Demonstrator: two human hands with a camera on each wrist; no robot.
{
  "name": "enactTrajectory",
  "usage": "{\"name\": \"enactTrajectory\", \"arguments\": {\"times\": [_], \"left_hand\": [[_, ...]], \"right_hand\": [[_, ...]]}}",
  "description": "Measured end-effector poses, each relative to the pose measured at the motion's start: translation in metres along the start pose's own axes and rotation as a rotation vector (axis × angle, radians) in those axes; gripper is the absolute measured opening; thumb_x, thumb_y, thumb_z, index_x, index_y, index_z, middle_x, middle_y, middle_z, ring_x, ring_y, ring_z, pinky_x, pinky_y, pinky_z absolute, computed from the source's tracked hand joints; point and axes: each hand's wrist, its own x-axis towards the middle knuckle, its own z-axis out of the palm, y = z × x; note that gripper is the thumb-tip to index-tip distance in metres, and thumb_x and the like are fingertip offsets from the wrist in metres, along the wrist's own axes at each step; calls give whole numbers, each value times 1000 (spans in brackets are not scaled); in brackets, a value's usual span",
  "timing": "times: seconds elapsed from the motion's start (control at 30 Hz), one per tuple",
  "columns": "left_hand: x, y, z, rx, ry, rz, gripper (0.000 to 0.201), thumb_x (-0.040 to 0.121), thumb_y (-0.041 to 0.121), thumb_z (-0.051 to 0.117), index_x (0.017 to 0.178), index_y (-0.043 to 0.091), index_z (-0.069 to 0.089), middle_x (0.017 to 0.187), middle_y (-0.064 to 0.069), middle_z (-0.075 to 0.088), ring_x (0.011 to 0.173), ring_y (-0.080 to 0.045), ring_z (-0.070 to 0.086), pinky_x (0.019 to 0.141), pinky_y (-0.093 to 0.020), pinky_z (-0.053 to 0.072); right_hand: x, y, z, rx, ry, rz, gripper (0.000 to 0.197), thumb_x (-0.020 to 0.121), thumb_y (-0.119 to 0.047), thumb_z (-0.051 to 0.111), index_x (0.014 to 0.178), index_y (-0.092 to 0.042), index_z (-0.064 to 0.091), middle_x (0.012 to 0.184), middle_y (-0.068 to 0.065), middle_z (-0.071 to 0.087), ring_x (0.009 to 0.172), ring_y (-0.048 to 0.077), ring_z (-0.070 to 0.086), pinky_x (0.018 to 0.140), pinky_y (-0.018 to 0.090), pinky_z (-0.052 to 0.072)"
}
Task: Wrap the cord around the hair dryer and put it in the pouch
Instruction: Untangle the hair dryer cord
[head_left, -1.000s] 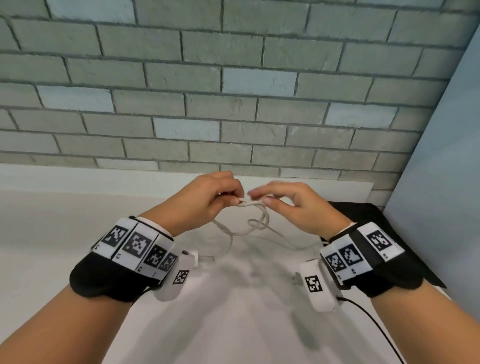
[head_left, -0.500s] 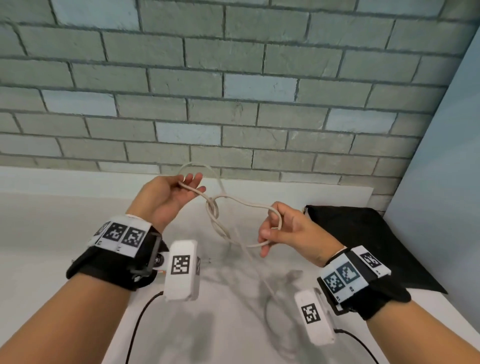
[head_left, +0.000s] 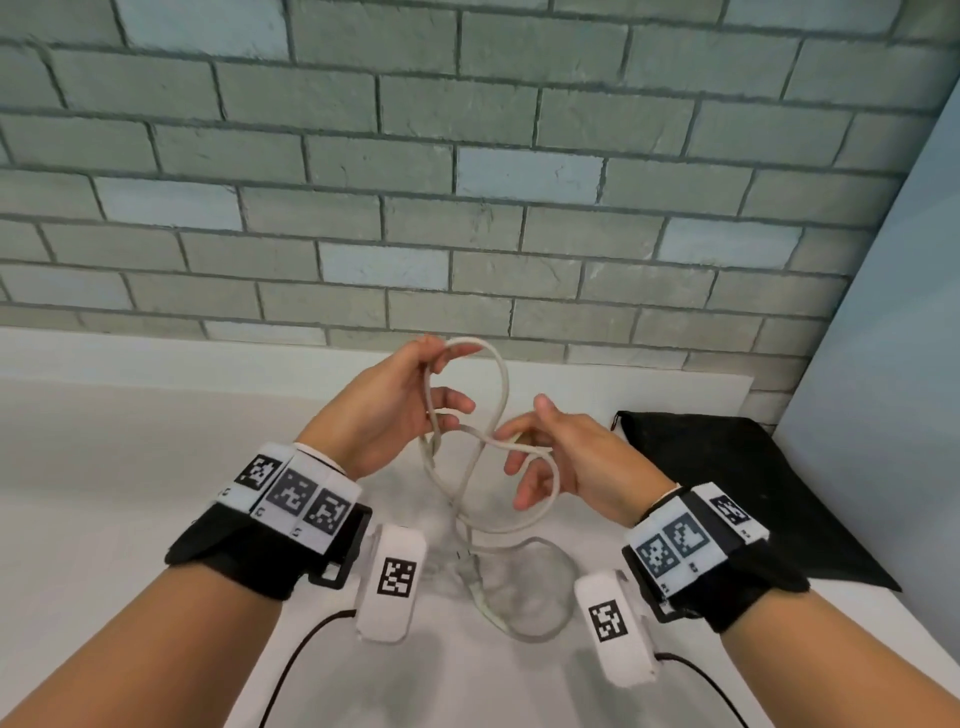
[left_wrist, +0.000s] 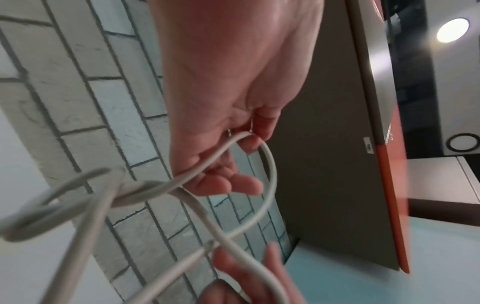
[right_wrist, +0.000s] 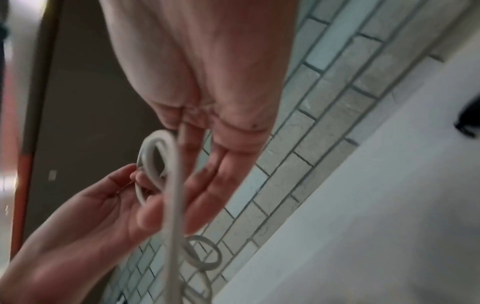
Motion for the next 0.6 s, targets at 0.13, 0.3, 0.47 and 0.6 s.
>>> {"name": "enactTrajectory", "arguments": {"times": [0.13, 0.3, 0.47, 0.6], "left_hand": [[-2, -4, 21, 175, -5, 55, 24, 97, 24, 36, 76, 18, 47, 103, 5, 54, 70, -13, 51, 67, -29, 42], [-2, -23, 13, 537, -27, 144, 13, 88, 30, 55, 97, 21, 54, 107, 4, 57, 92, -9, 52, 80, -18, 44], [0, -50, 3, 775, 13, 33, 15, 84, 33, 61, 98, 25, 62, 119, 3, 47, 109, -8, 47, 92, -10, 36], [-3, -51, -6, 715, -23, 26, 27, 80, 21, 68, 86, -3, 57, 89, -2, 52, 80, -9, 51, 73, -4, 37]], "right_hand": [[2, -1, 5, -81, -64, -27, 25, 94, -24, 45, 118, -20, 52, 75, 7, 61, 47, 15, 60, 51, 21, 50], [1, -16, -2, 75, 128, -177, 19, 94, -9, 42, 86, -1, 57, 74, 17, 62, 57, 17, 68, 65, 27, 59], [-2, -25, -12, 36, 252, -358, 17, 92, -5, 44, 81, -4, 58, 73, 14, 64, 63, 17, 69, 71, 26, 58], [2, -32, -29, 169, 431, -506, 20, 93, -7, 44, 82, -12, 60, 76, 1, 72, 82, 20, 70, 77, 28, 56]]}}
